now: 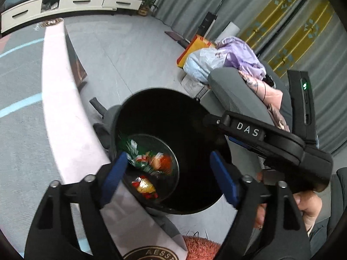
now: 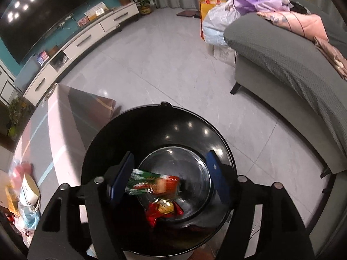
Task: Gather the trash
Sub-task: 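Carry both bags over the black bin and open both grippers, then grasp the white plastic bag with the left gripper while the right grasps the blue mask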
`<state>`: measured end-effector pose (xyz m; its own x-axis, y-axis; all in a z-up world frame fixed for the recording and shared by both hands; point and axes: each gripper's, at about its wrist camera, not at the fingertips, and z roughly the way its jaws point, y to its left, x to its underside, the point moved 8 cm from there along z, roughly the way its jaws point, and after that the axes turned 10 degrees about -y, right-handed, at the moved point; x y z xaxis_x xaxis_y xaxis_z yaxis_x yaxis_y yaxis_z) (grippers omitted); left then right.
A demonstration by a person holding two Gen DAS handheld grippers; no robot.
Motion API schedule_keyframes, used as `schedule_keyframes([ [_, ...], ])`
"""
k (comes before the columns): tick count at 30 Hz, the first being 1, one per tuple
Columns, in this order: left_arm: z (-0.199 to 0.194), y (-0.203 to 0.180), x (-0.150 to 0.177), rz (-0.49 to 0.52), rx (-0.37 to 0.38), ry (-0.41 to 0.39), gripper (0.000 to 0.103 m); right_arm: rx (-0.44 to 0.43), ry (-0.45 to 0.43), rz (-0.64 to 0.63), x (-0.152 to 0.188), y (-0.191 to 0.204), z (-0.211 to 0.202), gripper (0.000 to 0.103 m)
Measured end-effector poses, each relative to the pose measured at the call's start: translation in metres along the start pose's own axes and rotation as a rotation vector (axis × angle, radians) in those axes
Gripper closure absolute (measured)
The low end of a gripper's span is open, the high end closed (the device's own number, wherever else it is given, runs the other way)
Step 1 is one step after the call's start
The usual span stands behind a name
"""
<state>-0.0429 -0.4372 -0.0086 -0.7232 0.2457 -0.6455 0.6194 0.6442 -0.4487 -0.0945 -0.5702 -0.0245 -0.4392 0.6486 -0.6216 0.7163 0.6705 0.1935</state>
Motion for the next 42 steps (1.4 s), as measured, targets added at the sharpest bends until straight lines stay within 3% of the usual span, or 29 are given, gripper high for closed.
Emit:
schedule_keyframes([
  [6,-0.054,0.031,-0.015,-0.03,-0.063,-0.094,0.01,-0.049,-0.052,-0.023,-0.005,0.021,-0.018,0.024],
  [12,-0.126,0.096,-0.026,-0.107,-0.2,-0.194,0.007,-0.165,-0.109,-0.111,-0.007,0.076,-0.044,0.016],
  [18,-0.215,0.189,-0.018,-0.186,-0.448,-0.296,0.005,-0.322,-0.13,-0.216,0.009,0.15,-0.069,0.013],
  [24,-0.291,0.283,-0.004,-0.297,-0.626,-0.354,0.004,-0.48,-0.062,-0.339,0.058,0.235,-0.079,0.012],
  [29,-0.3,0.335,0.014,-0.323,-0.66,-0.323,0.004,-0.598,0.014,-0.441,0.115,0.308,-0.08,0.012],
  [33,-0.288,0.359,0.03,-0.361,-0.614,-0.321,0.004,-0.631,0.061,-0.502,0.151,0.347,-0.069,0.012],
  [37,-0.265,0.365,0.037,-0.409,-0.523,-0.287,0.005,-0.631,0.095,-0.544,0.175,0.369,-0.053,0.012],
  [42,-0.253,0.362,0.04,-0.413,-0.501,-0.284,0.008,-0.63,0.136,-0.569,0.196,0.376,-0.038,0.013],
])
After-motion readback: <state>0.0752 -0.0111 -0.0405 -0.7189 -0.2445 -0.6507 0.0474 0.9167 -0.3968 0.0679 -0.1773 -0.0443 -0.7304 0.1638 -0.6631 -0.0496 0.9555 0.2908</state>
